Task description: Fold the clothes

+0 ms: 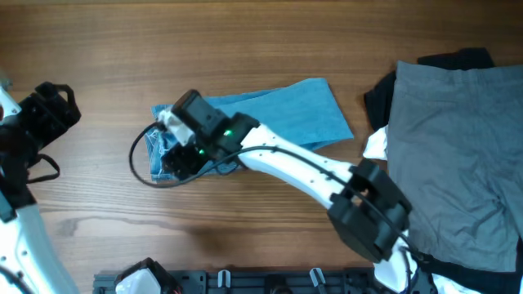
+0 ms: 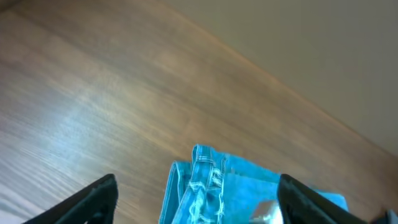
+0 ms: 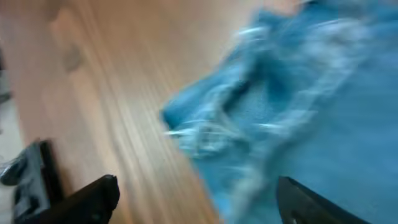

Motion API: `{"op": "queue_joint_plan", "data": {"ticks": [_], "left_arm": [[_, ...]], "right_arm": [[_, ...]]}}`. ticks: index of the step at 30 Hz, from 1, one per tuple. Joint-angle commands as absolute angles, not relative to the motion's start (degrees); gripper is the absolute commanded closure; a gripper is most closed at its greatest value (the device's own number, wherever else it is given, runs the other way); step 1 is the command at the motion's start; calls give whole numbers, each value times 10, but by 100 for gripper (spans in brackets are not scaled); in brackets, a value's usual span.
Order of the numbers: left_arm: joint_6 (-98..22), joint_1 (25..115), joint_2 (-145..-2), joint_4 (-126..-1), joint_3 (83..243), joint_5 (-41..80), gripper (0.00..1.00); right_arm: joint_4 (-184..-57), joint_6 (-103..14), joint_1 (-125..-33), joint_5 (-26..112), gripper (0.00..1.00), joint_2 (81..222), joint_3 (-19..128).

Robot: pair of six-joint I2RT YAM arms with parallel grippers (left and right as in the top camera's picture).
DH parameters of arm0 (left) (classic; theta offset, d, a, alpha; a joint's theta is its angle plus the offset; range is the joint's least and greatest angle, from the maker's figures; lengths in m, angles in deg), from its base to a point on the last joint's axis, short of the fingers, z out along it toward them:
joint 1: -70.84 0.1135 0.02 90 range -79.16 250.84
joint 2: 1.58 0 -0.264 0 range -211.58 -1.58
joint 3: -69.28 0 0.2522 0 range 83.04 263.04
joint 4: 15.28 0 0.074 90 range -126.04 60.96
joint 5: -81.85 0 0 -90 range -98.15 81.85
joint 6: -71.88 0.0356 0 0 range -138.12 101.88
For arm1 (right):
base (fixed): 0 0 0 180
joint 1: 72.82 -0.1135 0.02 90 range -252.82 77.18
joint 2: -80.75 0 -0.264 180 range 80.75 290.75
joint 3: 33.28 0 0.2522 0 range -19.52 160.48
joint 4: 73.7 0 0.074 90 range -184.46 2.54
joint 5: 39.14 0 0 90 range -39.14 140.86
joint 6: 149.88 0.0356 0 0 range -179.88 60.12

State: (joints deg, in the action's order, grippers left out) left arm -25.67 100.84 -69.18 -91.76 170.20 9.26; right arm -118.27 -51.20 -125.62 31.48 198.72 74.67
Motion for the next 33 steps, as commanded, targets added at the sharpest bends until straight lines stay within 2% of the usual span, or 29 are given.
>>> {"op": "queue_joint_plan", "data": {"ticks": [1, 3, 5, 6, 8, 9, 12, 16, 20, 21, 23, 24, 27, 28, 29, 30, 31, 33], "left_arm": [[-243, 1006, -750, -962, 1704, 114, 15], [-207, 986, -814, -999, 1704, 127, 14], [-161, 957, -873, -1014, 1704, 144, 5], [-142, 942, -900, -1016, 1704, 146, 0], [-99, 908, -978, -1018, 1704, 145, 0], [-93, 895, -1015, -1020, 1704, 144, 0], [-92, 869, -1125, -1019, 1704, 144, 0], [-8, 840, -1229, -1007, 1703, 227, 0], [12, 814, -1294, -991, 1700, 233, 3], [12, 805, -1306, -985, 1696, 233, 14], [11, 793, -1315, -998, 1695, 220, 82], [5, 794, -1310, -1022, 1699, 218, 96], [-11, 826, -1278, -1106, 1748, 218, 96], [-23, 836, -1265, -1111, 1762, 218, 93], [-25, 848, -1248, -1107, 1774, 218, 62], [-25, 854, -1238, -1099, 1774, 218, 5], [-25, 858, -1236, -1098, 1774, 218, 0], [-25, 857, -1236, -1084, 1760, 218, 0]], "right_arm": [[-1222, -426, -1159, 411, 16, 1879, 754], [-1302, -315, -1063, 396, 38, 1852, 754], [-1369, -299, -988, 344, 40, 1862, 754], [-1393, -307, -961, 331, 46, 1872, 752], [-1426, -363, -915, 289, 73, 1903, 733], [-1443, -400, -906, 263, 82, 1924, 720], [-1457, -423, -911, 217, 87, 1976, 683], [-1401, -416, -911, 160, 87, 2021, 662], [-1384, -402, -911, 160, 87, 2028, 662], [-1384, -402, -911, 160, 87, 2028, 662], [-1385, -402, -911, 160, 87, 2028, 662], [-1387, -402, -911, 160, 87, 2028, 662], [-1398, -404, -911, 158, 90, 2026, 662], [-1397, -405, -911, 159, 91, 2024, 663], [-1390, -405, -911, 158, 90, 2024, 663], [-1386, -404, -911, 158, 90, 2024, 663], [-1383, -404, -911, 158, 90, 2024, 663], [-1380, -404, -911, 158, 90, 2024, 663]]}}
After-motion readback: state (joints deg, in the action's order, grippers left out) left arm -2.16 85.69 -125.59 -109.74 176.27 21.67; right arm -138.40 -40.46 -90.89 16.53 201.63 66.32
